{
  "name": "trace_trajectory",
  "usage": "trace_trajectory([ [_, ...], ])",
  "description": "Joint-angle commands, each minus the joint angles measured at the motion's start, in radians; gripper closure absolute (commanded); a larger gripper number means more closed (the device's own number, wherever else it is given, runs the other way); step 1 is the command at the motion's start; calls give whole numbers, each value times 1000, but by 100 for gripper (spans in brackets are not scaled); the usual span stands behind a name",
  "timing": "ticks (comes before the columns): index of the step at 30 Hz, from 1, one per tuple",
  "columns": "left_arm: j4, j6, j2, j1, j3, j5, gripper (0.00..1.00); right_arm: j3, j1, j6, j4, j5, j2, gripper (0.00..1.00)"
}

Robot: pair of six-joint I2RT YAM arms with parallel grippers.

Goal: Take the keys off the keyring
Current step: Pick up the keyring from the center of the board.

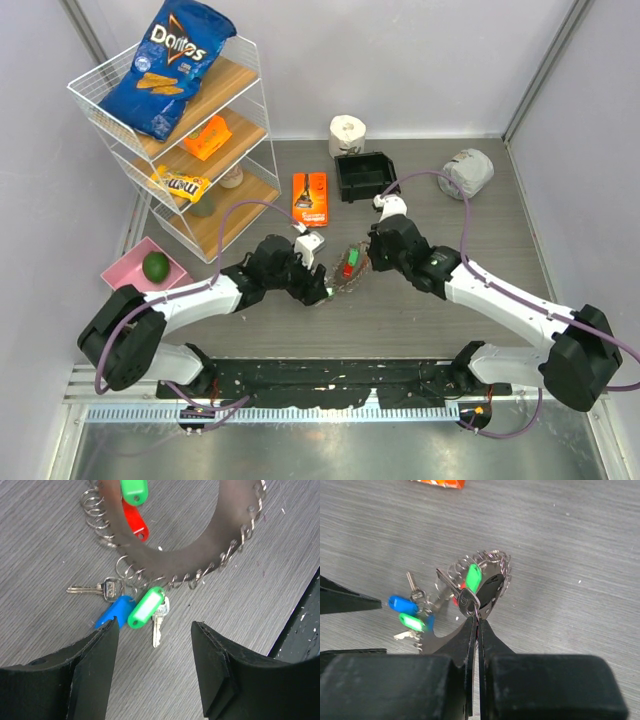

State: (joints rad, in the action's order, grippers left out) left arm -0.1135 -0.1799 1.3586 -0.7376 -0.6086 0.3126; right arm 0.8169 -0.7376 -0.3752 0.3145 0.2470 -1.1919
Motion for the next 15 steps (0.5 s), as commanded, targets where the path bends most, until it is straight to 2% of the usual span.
trace_trajectory([
  [1,9,19,-7,-3,-34,-3,35,103,4,21,-28,18,2,95],
  [9,-11,10,-22,-3,-28,40,33,212,4,18,9,5,-34,95],
  [15,-144,10,-185,-2,93,20,28,298,6,18,52,1,-18,95],
])
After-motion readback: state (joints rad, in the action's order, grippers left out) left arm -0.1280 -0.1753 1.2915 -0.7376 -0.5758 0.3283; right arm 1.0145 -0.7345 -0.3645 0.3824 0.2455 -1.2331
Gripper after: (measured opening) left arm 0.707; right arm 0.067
